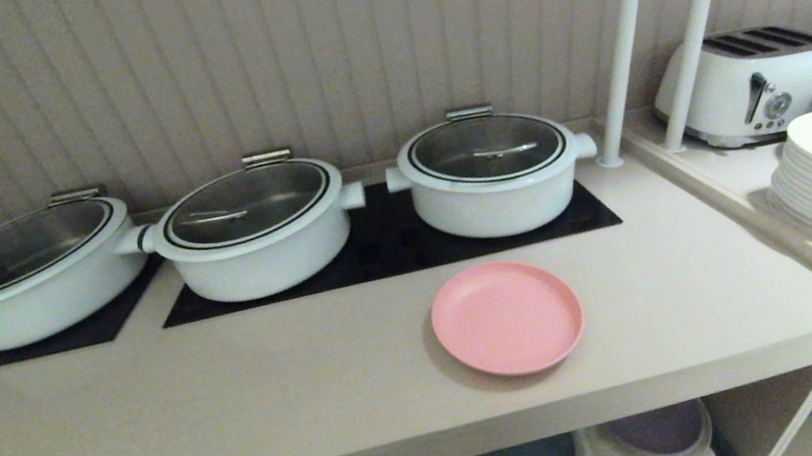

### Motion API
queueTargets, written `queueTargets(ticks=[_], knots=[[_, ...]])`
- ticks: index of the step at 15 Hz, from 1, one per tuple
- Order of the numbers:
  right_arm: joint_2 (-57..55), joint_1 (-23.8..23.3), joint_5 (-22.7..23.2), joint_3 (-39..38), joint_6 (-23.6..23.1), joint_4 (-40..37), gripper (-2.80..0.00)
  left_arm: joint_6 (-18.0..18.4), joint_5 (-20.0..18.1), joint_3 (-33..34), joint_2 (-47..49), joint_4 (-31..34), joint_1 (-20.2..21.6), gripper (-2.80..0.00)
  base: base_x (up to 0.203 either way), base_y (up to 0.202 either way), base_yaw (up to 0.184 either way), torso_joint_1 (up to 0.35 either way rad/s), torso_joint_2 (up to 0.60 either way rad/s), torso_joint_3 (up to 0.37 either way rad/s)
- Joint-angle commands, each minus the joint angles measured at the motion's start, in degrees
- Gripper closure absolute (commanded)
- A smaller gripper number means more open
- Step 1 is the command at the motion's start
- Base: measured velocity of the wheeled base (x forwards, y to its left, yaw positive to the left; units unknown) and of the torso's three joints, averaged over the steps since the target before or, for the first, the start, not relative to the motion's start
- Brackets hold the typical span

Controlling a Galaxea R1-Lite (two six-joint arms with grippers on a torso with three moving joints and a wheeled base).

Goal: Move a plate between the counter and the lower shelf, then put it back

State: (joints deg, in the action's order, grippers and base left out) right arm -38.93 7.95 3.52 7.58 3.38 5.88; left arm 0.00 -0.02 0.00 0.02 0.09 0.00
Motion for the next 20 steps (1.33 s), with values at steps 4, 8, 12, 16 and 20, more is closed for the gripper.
queueTargets(ticks=[4,8,12,16,20], knots=[[22.26,-1.83,-1.09,-7.04,-1.04,0.7,0.0,0.0,0.02,0.0,-0.02,0.0,0.0,0.0,0.0,0.0,0.0,0.0,0.0,0.0],[22.76,-2.06,-5.18,-7.56,-4.55,-3.86,0.0,0.0,0.02,0.0,-0.02,0.0,0.0,0.0,0.0,0.0,0.0,0.0,0.0,0.0],[22.8,-0.21,-5.16,-7.5,-5.42,-5.8,0.0,-0.01,0.02,0.0,-0.02,0.0,0.0,0.0,0.0,0.0,0.0,0.0,0.0,0.0],[23.28,-4.68,-5.22,-7.49,-5.32,-5.81,0.0,0.0,0.02,0.0,-0.02,0.0,0.0,0.0,0.0,0.0,0.0,0.0,0.0,0.0],[31.5,-8.53,-4.19,-7.47,-5.13,-5.88,0.0,-0.09,0.02,0.0,-0.02,0.0,0.0,0.0,0.0,0.0,0.0,0.0,0.0,0.0]])
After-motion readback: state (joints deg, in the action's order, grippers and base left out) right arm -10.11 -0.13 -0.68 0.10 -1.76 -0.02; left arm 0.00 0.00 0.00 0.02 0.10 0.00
